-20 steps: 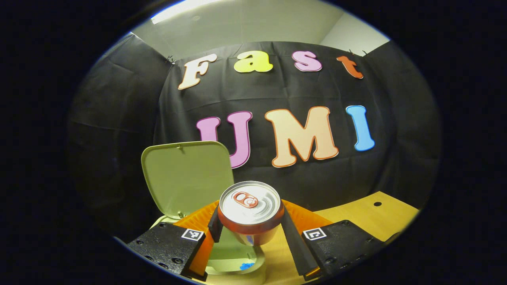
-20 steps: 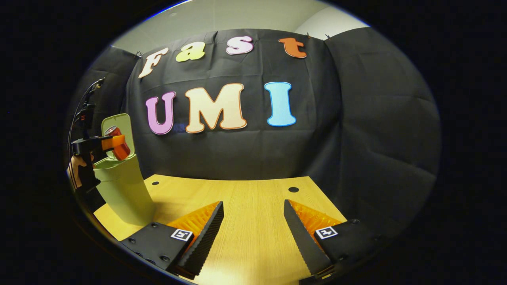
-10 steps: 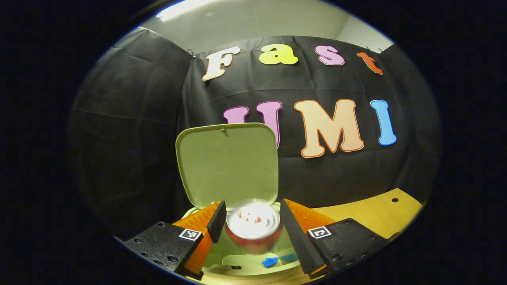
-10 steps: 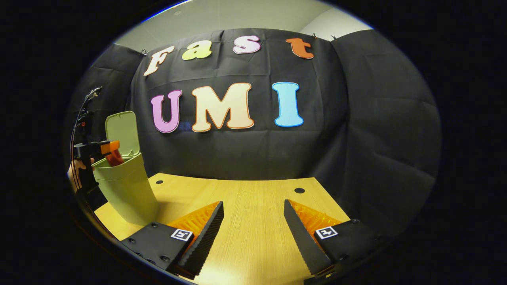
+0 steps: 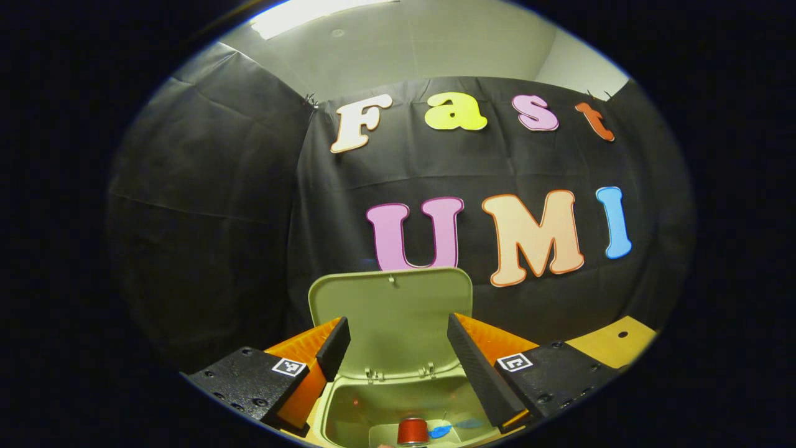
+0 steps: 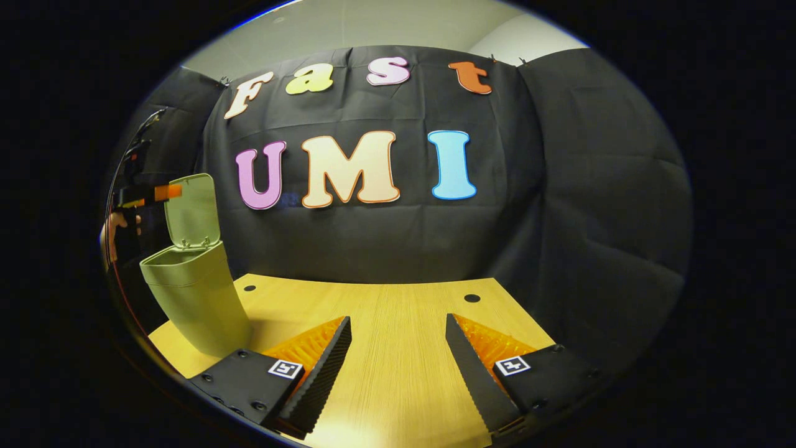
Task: Press the lid of the desktop garbage bin to open it, pick up the crumpled paper on the desktop and throw it into the bin, then pick up the pop can on the desktop and drop it into the bin, and finally close the garbage bin lid.
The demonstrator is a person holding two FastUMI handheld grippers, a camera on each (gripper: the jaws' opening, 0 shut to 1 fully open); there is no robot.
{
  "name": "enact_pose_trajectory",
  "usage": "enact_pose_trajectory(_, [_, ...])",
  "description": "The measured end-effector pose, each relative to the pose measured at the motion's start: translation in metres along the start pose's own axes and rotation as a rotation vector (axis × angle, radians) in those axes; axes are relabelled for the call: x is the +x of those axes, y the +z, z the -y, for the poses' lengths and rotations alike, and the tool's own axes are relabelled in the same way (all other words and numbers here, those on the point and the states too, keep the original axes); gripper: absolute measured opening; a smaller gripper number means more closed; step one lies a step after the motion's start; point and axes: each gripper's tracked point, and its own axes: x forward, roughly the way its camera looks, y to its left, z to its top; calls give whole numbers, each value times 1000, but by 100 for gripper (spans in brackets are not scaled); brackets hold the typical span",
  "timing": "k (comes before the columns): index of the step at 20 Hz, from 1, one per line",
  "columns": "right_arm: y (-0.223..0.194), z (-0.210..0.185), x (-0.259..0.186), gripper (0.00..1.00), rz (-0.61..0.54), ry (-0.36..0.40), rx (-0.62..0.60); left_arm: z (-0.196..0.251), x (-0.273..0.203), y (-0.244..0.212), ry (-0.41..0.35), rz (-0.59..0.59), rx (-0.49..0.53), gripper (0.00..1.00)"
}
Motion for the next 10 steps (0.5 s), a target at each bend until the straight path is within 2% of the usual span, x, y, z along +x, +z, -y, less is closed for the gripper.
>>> enact_pose_trajectory(1, [0, -1, 0, 96, -1, -7, 5, -1, 5, 10, -9, 6, -9, 99])
enact_pose_trajectory(2, [-3, -2, -1, 96, -3, -16, 8, -3, 11, 20, -18, 16, -15, 95])
enact_pose_trajectory(4, [-7, -4, -2, 96, -9, -36, 17, -5, 24, 42, -41, 46, -37, 95])
enact_pose_trajectory(5, [-7, -5, -3, 96, -9, -44, 23, -3, 33, 50, -58, 59, -50, 99])
enact_pose_trajectory(8, [-10, -5, -5, 96, -8, -67, 25, -4, 59, 54, -81, 35, -55, 99])
enact_pose_trajectory(10, [-13, -5, -7, 96, -12, -81, 27, -6, 76, 49, -86, 1, -55, 95])
